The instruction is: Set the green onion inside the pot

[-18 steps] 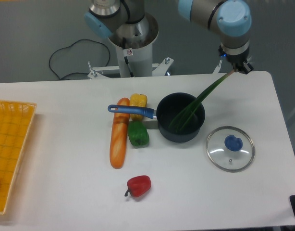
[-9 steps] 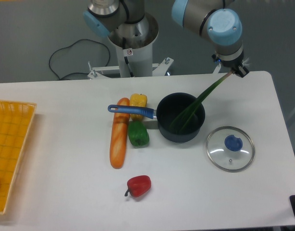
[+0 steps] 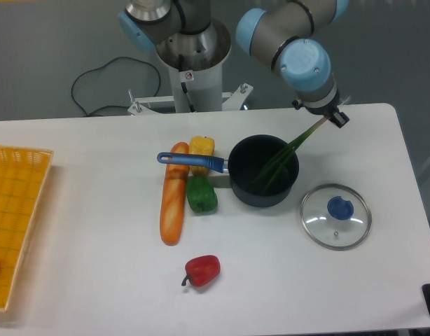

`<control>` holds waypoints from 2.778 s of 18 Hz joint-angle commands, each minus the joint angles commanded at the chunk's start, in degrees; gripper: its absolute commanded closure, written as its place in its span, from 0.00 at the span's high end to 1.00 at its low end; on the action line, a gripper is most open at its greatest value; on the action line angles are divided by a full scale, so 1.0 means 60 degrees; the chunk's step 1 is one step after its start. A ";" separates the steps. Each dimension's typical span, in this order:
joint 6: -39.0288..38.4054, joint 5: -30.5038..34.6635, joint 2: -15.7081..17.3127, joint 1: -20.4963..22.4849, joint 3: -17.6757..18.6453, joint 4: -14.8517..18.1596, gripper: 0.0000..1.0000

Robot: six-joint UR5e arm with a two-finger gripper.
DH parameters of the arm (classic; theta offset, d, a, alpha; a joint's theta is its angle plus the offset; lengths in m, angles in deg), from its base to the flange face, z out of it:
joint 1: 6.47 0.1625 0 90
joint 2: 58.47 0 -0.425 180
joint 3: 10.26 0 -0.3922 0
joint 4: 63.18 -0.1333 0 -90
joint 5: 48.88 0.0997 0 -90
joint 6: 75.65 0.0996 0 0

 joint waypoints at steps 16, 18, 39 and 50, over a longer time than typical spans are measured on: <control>-0.0103 0.0015 -0.0029 0.0014 -0.0132 0.0000 0.19; -0.0088 0.0029 -0.0029 0.0044 -0.0146 0.0000 0.19; -0.0074 0.0000 -0.0015 0.0161 -0.0292 -0.0073 0.69; -0.0103 -0.1597 0.0088 0.0278 -0.0762 -0.0044 1.00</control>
